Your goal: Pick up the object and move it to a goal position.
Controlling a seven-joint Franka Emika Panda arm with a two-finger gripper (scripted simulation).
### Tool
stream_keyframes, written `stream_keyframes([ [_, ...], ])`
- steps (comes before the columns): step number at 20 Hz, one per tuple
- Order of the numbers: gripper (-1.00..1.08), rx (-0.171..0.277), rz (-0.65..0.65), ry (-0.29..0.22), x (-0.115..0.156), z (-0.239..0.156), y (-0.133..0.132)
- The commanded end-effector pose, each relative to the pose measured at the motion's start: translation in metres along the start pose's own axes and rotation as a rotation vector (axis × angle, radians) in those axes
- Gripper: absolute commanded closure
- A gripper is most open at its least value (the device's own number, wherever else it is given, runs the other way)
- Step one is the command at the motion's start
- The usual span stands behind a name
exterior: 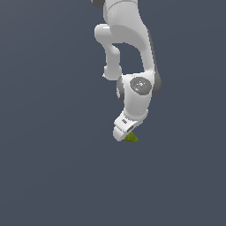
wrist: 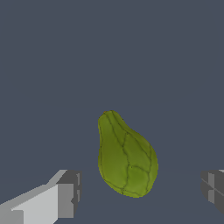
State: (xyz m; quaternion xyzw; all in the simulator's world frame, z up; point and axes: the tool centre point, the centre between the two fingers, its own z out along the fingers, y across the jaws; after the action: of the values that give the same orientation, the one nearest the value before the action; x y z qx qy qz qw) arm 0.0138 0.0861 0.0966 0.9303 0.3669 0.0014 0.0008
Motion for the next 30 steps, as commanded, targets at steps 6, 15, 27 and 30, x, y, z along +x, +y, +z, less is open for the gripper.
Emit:
stream_keyframes([
  [6,-0.92,0.002,-0.052,-0.002,0.002,0.006,-0.004],
  [15,-0.92,0.003,-0.05,-0.002,0.002,0.03,-0.004],
  [27,1.08,0.003,-0.052,-0.002,0.002,0.056,-0.004],
  [30,1.08,0.003,-0.052,-0.002,0.002,0.056,-0.004],
])
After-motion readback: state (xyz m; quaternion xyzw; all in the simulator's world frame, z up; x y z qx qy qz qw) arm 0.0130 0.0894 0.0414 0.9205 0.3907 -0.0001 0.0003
